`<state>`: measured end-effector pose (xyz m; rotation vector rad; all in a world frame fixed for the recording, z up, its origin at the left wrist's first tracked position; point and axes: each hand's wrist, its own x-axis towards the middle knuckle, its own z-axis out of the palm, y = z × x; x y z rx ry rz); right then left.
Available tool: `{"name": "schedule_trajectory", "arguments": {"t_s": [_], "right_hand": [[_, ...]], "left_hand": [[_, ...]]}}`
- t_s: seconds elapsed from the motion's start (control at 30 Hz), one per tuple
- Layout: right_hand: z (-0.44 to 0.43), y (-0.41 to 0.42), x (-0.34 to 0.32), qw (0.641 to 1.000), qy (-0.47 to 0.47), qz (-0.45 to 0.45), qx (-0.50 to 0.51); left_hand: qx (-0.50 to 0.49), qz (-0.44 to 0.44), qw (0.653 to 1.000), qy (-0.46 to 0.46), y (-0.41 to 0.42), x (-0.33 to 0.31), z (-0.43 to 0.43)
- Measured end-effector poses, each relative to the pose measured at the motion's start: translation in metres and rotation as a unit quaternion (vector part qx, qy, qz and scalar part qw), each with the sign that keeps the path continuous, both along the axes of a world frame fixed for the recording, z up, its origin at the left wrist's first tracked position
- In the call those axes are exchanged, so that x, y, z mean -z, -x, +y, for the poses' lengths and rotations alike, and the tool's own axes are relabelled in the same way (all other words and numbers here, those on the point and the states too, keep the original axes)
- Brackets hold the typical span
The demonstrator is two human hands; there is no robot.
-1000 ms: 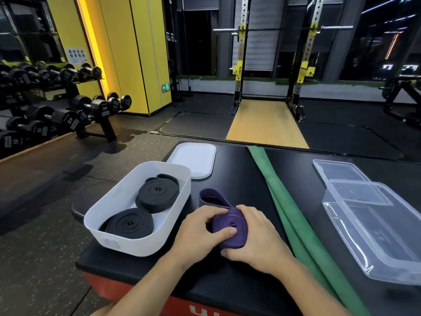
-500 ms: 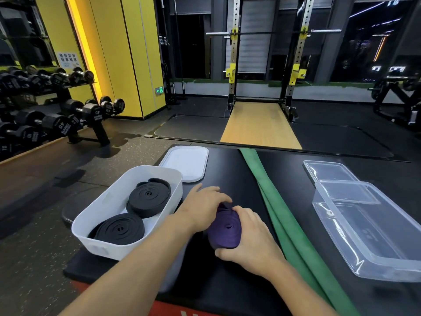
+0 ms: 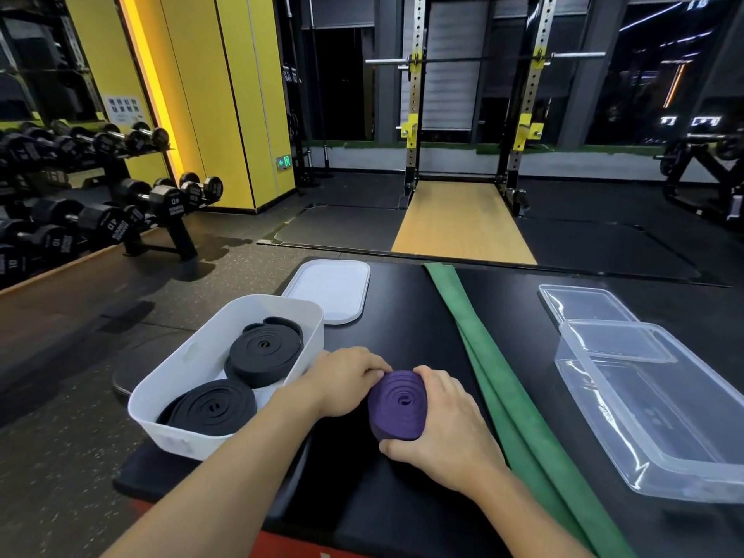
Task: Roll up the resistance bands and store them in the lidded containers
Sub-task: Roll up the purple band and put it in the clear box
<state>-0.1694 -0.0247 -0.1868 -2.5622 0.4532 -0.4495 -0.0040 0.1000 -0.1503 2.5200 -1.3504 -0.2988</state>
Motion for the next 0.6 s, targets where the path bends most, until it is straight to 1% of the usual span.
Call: {"name": "schedule_trajectory", "arguments": {"t_s": [0.13, 0.23, 0.33, 0.4, 0.53, 0.6], "right_hand": [[0.000, -0.001, 0.002, 1.000, 0.011, -0.001, 0.011], [0.000, -0.001, 0.003, 1.000, 0.016, -0.005, 0.022], [0.000, -0.001, 0.002, 1.000, 0.014, -0.003, 0.025], [0.001, -0.001, 0.002, 1.000, 0.015, -0.006, 0.025], [0.003, 0.002, 0.000, 1.000, 0.016, -0.004, 0.026], [0.003, 0.003, -0.001, 0.999, 0.021, -0.006, 0.030]], "left_hand": [[-0.056, 0.059, 0.994, 0.070, 0.003, 0.013, 0.001], [-0.075, 0.116, 0.983, 0.120, 0.009, 0.013, 0.001], [-0.110, 0.118, 0.972, 0.171, 0.018, 0.015, 0.007], [-0.142, 0.124, 0.957, 0.219, 0.026, 0.021, 0.013], [-0.179, 0.189, 0.910, 0.324, 0.043, 0.037, 0.027], [-0.193, 0.178, 0.902, 0.343, 0.052, 0.043, 0.030]]}}
